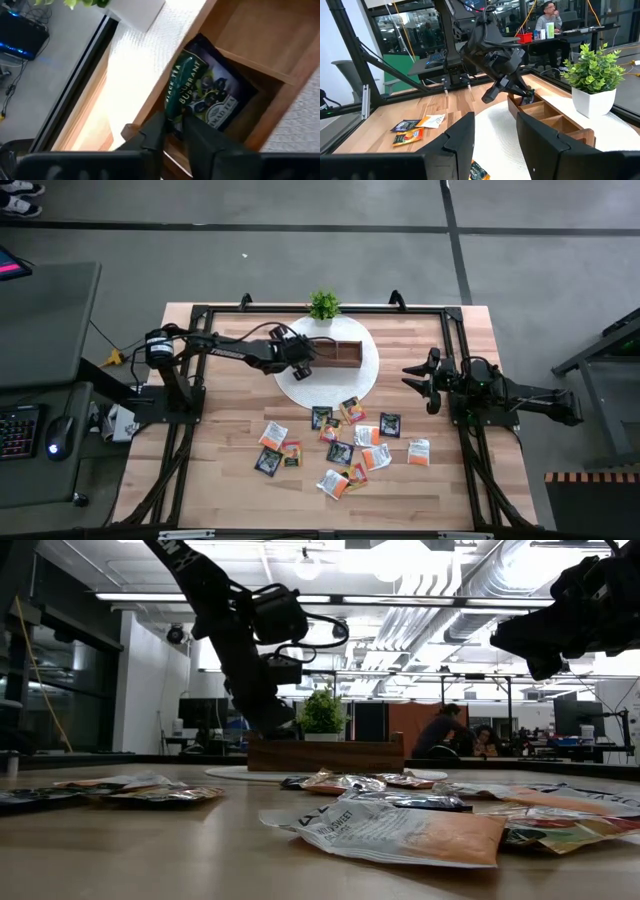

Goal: Pick & Place Tea
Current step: Put the black tea bag into the left section of the wooden organizer

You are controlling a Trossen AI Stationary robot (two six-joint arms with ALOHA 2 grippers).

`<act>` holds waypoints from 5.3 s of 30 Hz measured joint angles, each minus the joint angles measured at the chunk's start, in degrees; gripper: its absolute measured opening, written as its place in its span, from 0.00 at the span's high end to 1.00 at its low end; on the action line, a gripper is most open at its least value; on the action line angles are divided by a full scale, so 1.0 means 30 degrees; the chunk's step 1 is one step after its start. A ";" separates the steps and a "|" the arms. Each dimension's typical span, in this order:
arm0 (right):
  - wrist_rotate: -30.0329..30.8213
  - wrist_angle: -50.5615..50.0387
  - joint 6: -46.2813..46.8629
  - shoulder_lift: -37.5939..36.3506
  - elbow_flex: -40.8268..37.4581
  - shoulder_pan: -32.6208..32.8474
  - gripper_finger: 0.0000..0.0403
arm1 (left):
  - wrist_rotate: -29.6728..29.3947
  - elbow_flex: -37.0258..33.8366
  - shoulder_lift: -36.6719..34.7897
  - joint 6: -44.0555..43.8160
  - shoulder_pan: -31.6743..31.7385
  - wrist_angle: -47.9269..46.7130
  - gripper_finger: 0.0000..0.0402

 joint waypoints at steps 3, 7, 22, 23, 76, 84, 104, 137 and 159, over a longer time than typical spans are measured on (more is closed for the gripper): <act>0.0000 0.0000 0.0000 0.0000 0.0000 -0.0007 0.65 | -0.0393 0.0000 0.0000 0.0000 0.0112 -0.0001 0.74; 0.0000 0.0000 0.0002 0.0000 0.0000 0.0000 0.65 | -0.0861 0.0000 0.0000 0.0007 0.0112 -0.0117 0.67; 0.0000 0.0000 0.0000 0.0000 0.0000 -0.0001 0.65 | -0.2140 0.0015 -0.0590 0.1174 0.0119 -0.0866 0.62; 0.0000 0.0000 0.0005 0.0000 -0.0002 -0.0005 0.65 | -0.2211 0.0015 -0.0772 0.1272 0.0119 -0.0804 0.62; 0.0000 -0.0021 0.0001 0.0000 -0.0001 -0.0007 0.65 | 0.9104 0.0007 -0.0627 -0.1596 -0.5950 0.0192 0.59; 0.0000 -0.0015 0.0000 0.0000 -0.0003 -0.0003 0.65 | 0.9200 0.0022 0.0138 -0.1991 -0.5936 0.0512 0.36; -0.0001 -0.0015 0.0000 0.0000 -0.0006 -0.0001 0.65 | 0.7606 0.0022 0.0965 -0.1499 -0.6110 0.0673 0.30; 0.0000 -0.0022 0.0000 0.0000 0.0000 -0.0002 0.65 | 0.8528 0.0066 0.1868 -0.4007 -0.6577 0.0891 0.50; 0.0000 -0.0022 0.0000 0.0000 0.0000 -0.0005 0.65 | 0.8215 0.0036 0.1894 -0.4074 -0.6548 0.0539 0.99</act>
